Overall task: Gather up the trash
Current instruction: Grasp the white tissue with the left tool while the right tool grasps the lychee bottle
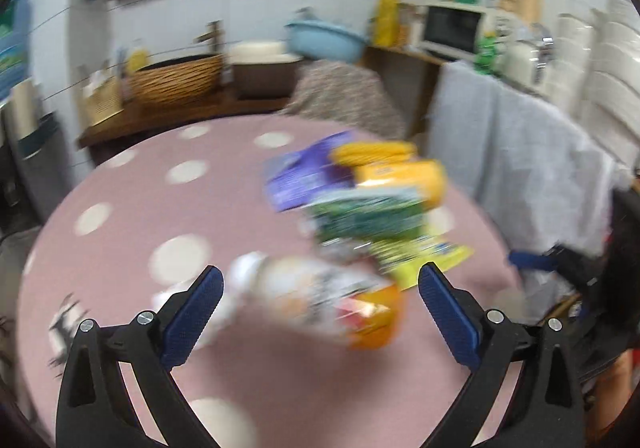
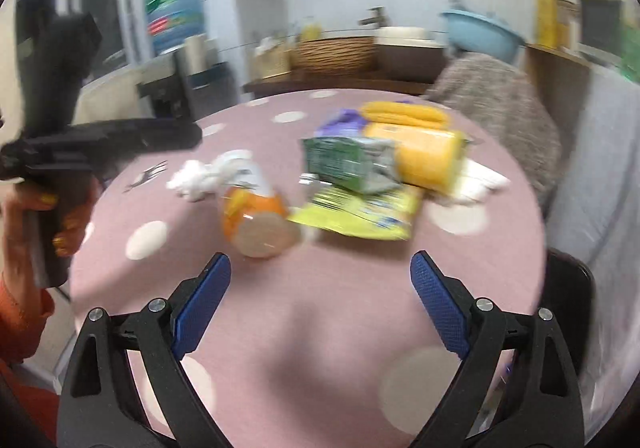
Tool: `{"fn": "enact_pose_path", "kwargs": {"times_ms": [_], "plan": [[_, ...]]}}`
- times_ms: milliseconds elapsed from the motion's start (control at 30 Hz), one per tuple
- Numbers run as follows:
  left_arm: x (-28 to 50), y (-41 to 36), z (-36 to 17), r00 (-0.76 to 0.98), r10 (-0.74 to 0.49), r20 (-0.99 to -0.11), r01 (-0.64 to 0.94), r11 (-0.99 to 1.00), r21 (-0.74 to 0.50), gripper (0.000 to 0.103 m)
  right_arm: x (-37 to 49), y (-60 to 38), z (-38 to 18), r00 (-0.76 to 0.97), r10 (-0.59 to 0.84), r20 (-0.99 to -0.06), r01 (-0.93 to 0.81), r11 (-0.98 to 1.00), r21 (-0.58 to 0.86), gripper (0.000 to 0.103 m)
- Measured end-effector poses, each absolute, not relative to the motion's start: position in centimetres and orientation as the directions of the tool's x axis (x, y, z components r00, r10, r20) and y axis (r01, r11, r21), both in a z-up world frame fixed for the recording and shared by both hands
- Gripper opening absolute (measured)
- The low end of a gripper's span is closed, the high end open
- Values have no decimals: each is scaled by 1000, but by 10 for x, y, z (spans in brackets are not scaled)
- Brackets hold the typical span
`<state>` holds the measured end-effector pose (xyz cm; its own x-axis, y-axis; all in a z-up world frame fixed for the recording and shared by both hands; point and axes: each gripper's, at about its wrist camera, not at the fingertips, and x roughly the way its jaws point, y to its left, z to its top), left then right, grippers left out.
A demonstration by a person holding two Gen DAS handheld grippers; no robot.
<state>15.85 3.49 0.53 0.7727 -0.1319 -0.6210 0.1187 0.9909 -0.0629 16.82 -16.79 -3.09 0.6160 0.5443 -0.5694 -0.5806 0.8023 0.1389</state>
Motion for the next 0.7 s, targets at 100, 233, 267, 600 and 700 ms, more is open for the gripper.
{"fn": "enact_pose_path", "kwargs": {"times_ms": [100, 233, 267, 600, 700], "plan": [[158, 87, -14, 734, -58, -676, 12, 997, -72, 97, 173, -129, -22, 581, 549, -601, -647, 760, 69, 90], [160, 133, -30, 700, -62, -712, -46, 990, -132, 96, 180, -86, -15, 532, 548, -646, -709, 705, 14, 90], [159, 137, -33, 695, -72, -715, -42, 989, -140, 96, 183, -81, -15, 524, 542, -657, -716, 698, 5, 90], [198, 141, -63, 607, -164, -777, 67, 985, -156, 76, 193, -63, -17, 512, 517, -686, -710, 704, 0, 90], [204, 137, -67, 596, -155, -787, 83, 988, -132, 60, 195, -65, -16, 518, 502, -693, -706, 708, -14, 90]]}}
